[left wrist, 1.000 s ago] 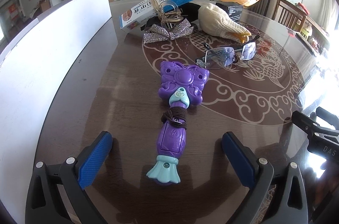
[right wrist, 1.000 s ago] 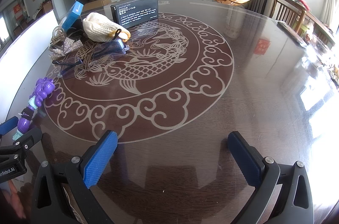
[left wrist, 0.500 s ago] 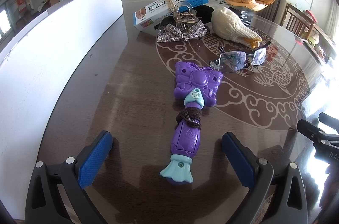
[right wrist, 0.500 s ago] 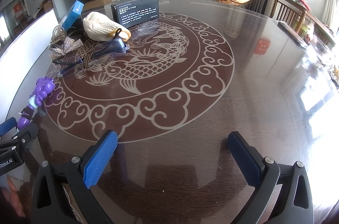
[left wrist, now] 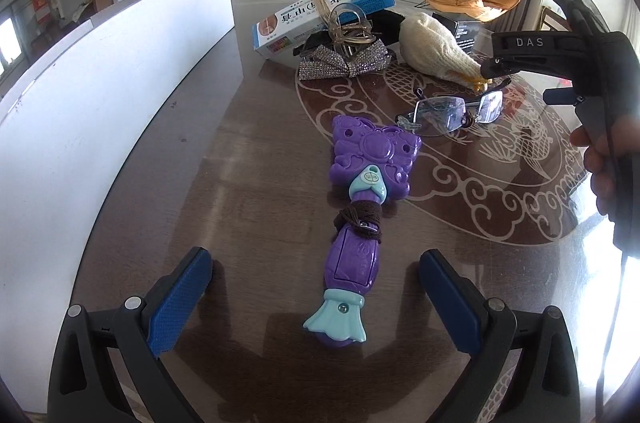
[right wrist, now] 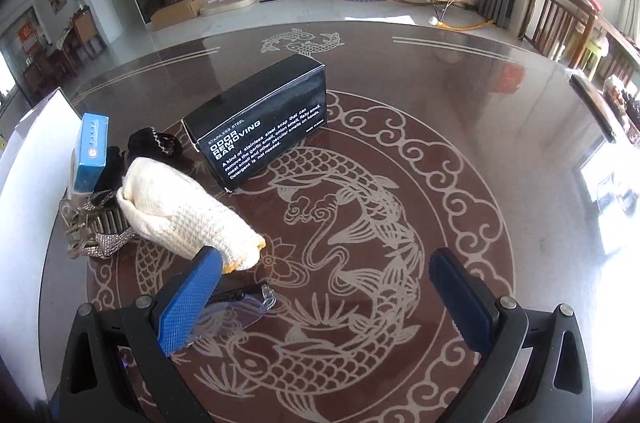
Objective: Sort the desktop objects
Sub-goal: 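Reach the right gripper to the clear glasses and close on them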
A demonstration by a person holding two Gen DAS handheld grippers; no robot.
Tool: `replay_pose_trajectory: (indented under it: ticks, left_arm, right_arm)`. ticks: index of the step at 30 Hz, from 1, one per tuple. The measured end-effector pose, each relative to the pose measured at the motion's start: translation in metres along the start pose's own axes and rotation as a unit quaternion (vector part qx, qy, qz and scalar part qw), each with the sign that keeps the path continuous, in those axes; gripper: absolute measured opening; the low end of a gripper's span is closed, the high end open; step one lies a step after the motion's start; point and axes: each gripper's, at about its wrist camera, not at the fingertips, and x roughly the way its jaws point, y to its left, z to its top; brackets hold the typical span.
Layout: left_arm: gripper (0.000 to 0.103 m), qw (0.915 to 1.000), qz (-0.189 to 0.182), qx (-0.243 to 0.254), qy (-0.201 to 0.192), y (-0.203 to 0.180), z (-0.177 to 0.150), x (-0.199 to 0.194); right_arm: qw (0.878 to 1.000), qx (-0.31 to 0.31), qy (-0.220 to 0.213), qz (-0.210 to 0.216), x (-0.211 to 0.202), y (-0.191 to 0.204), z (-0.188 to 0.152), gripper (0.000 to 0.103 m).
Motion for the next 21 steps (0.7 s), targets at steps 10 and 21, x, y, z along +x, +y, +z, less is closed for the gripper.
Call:
replay_pose_trajectory:
  ticks: [10,21]
  left_arm:
    - [0.103,1.0,-0.001,-0.001,-0.001,0.001,0.0,0.0]
    - [0.103,0.9998,-0.018,-0.01,-0.007,0.006,-0.001,-0.002]
  right_arm:
    - [0.983,-0.119,0.087,0.107,-0.031,0.007,-0.067,0.102]
    - [0.962,-0.212,0.063,0.16,-0.048,0.042,-0.08,0.088]
